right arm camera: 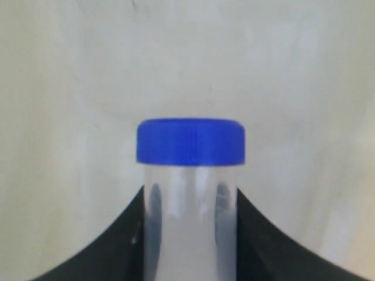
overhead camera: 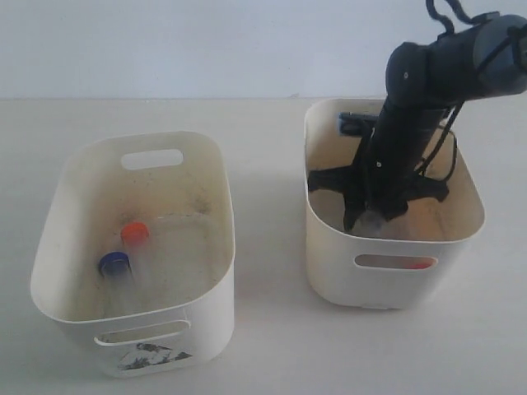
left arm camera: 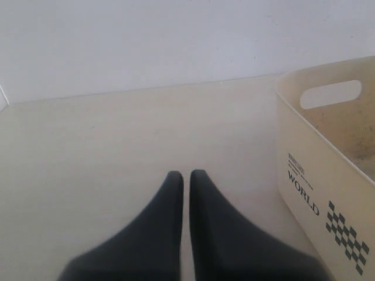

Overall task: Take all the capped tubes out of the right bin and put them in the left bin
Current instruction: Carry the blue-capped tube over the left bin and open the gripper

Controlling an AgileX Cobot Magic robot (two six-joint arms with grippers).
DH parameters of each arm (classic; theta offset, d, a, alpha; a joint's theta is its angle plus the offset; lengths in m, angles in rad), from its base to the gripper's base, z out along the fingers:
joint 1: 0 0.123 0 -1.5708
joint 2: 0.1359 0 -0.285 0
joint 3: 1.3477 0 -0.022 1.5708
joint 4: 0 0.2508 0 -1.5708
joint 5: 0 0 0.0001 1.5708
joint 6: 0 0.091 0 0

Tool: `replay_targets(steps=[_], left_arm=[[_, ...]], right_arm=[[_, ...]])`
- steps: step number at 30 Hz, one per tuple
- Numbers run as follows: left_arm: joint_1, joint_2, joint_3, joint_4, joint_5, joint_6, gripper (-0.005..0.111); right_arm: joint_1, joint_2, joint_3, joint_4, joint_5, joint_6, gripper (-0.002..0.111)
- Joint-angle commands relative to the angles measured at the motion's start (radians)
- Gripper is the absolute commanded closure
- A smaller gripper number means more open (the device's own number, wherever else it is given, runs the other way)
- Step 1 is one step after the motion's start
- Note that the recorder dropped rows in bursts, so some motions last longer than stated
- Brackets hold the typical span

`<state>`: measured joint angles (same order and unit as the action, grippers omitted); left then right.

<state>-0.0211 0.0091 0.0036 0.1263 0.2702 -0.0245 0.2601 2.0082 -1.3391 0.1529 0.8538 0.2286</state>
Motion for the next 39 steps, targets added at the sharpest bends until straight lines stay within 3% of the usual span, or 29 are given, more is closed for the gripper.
replay_targets(steps=[1,6,9,15,22,24,27,28,31,35,39], left_arm=[[0.001,-0.002,-0.004,-0.011,-0.009,-0.012,0.102],[0.001,-0.002,-0.004,-0.011,-0.009,-0.012,0.102],[0.001,-0.002,-0.004,-0.011,-0.009,-0.012,0.102],[0.001,-0.002,-0.004,-0.011,-0.009,-0.012,0.102],[0.001,-0.002,-0.004,-0.011,-0.009,-0.012,0.102],[0.001,-0.002,-0.004,-0.011,-0.009,-0.012,0.102],[0.001,-0.002,-0.004,-0.011,-0.009,-0.012,0.102],[0.001,-0.002,-0.004,-0.011,-0.009,-0.012,0.102],[0.001,-0.002,-0.004,-0.011,-0.009,-0.012,0.102],[0.001,-0.002,-0.004,-0.011,-0.009,-0.012,0.102],[0.001,-0.002,-0.004,-0.011,-0.009,-0.012,0.102]], right_arm=[[-0.001,-0.118,-0.07,-0.065,0.003,-0.003,0.108],[-0.001,-0.229,-0.121,-0.077,0.003,-0.005,0.108],[0.025,-0.283,-0.129,0.014,-0.004,-0.063,0.108],[0.194,-0.308,-0.129,0.315,-0.106,-0.272,0.108],[0.397,-0.238,-0.129,0.336,-0.262,-0.293,0.108],[0.418,-0.195,-0.129,0.336,-0.277,-0.298,0.094],[0.418,-0.126,-0.129,0.389,-0.245,-0.288,0.039],[0.418,-0.114,-0.129,0.403,-0.24,-0.288,0.031],[0.418,-0.115,-0.129,0.396,-0.233,-0.291,0.034],[0.357,-0.199,-0.212,0.256,-0.072,-0.291,0.063],[0.249,-0.234,-0.308,0.093,0.145,-0.209,0.076]])
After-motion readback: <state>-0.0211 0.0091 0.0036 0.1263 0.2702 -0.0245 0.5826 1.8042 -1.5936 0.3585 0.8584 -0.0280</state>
